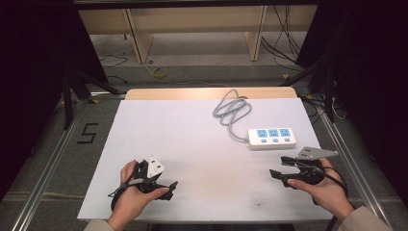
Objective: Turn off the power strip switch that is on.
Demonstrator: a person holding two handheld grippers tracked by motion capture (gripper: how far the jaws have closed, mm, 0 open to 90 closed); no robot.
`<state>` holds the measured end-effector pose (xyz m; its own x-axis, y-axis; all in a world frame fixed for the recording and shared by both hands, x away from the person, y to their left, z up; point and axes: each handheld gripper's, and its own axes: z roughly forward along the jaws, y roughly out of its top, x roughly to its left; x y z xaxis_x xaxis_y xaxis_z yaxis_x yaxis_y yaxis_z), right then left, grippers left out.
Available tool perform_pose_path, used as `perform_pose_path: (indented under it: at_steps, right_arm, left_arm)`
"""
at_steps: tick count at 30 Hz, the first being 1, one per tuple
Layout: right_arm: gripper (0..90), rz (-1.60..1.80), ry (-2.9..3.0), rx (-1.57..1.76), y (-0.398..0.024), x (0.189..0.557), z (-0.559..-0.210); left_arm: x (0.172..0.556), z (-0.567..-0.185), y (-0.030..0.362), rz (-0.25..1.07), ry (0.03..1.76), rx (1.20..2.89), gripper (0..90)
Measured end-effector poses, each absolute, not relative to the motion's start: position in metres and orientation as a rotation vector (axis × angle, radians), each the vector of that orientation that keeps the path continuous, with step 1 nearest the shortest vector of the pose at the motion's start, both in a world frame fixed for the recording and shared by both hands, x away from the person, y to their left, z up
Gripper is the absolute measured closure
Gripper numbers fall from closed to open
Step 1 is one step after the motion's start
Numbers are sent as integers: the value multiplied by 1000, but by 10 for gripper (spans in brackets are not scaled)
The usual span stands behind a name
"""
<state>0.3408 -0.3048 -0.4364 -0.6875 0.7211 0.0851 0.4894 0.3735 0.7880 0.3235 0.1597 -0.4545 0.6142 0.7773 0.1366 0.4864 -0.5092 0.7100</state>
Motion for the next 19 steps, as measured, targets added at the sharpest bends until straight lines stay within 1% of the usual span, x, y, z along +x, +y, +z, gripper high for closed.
perform_pose_path:
  at_steps: [8,19]
  right_arm:
    - [283,1215,2350,1057,-311,330,-436]
    - [280,1232,2339,1049,-311,330,-436]
  left_arm:
    - [323,-454,159,595,988,2200,14]
    - [324,-455,158,589,987,2207,14]
